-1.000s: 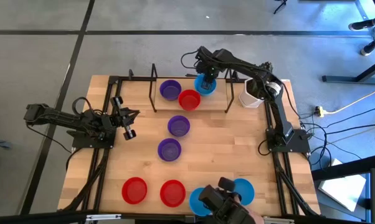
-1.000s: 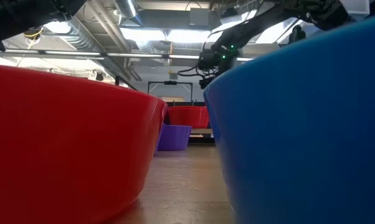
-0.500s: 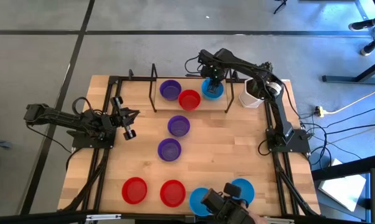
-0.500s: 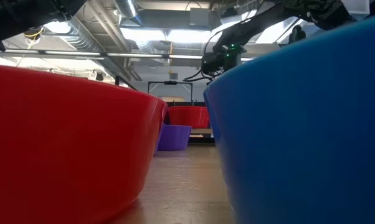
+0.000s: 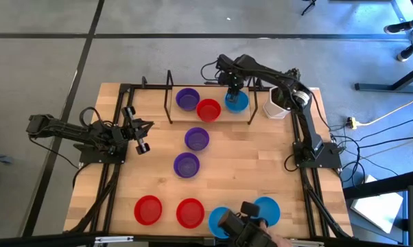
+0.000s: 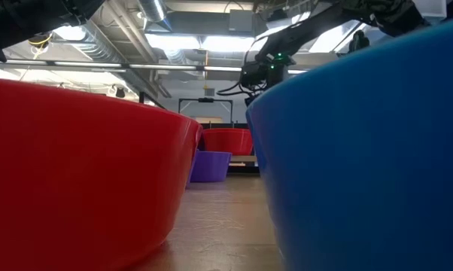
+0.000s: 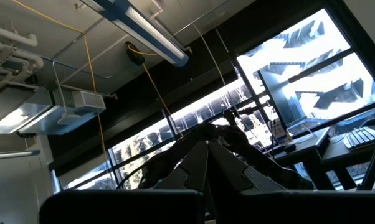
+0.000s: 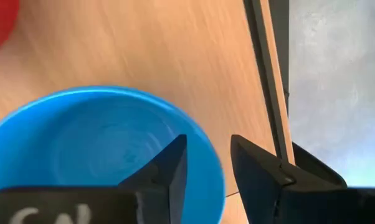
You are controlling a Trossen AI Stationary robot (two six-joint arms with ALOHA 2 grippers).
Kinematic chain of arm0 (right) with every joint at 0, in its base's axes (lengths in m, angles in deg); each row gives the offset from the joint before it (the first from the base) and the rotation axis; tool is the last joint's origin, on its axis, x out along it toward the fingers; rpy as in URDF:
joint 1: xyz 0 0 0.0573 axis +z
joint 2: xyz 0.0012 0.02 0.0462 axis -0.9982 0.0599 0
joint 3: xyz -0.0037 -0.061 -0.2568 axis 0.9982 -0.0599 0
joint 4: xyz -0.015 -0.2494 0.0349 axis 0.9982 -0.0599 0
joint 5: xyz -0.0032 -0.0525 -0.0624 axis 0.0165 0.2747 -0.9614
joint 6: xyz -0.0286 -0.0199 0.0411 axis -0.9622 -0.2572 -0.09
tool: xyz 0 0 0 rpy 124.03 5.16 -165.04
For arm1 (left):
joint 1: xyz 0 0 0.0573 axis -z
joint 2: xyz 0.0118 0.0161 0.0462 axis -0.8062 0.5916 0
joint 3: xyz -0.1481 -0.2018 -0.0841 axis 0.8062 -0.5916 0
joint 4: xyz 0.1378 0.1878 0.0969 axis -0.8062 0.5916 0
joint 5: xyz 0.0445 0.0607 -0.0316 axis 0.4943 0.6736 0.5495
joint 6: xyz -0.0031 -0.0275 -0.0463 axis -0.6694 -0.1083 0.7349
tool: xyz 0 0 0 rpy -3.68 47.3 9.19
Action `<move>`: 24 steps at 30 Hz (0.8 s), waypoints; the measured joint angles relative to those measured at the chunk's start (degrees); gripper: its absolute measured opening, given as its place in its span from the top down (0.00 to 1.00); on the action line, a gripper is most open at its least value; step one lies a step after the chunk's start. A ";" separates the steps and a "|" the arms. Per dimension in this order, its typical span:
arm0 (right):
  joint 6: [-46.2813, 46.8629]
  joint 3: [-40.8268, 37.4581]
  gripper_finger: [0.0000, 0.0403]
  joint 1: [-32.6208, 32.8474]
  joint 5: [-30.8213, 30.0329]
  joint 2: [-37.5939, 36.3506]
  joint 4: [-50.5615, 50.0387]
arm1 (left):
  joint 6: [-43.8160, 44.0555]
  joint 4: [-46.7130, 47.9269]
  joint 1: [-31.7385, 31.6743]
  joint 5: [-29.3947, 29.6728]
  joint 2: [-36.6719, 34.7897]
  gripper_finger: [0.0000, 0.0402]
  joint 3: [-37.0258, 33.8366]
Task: Pick & Place Mini bowls
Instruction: Stack the blue bowl on top of the blue bowl on the shelf, then stack the violet bowl on top of the violet bowl on the shelf
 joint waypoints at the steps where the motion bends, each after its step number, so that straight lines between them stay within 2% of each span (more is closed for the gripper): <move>1: -0.30 0.00 0.70 0.22 0.00 0.00 0.05 | 0.00 -0.01 -0.01 0.00 -0.01 0.99 0.00; 8: -0.88 0.00 0.70 1.09 -0.18 -0.64 1.62 | 0.00 0.00 -0.02 0.01 -0.02 0.99 0.00; 14: 0.43 2.88 0.70 1.07 -3.80 -5.94 0.81 | 0.00 0.04 0.00 0.02 -0.02 0.99 0.00; 16: 0.69 3.44 0.70 1.16 -2.93 -9.54 1.17 | 0.00 0.08 -0.02 0.04 -0.02 0.98 0.00; 20: 3.14 2.83 0.70 2.76 4.89 -19.81 5.70 | 0.00 0.22 -0.02 0.53 0.00 0.98 0.00; 24: 2.56 -2.38 0.73 8.56 7.53 -32.60 14.29 | -0.02 0.38 0.00 2.14 0.00 0.99 0.00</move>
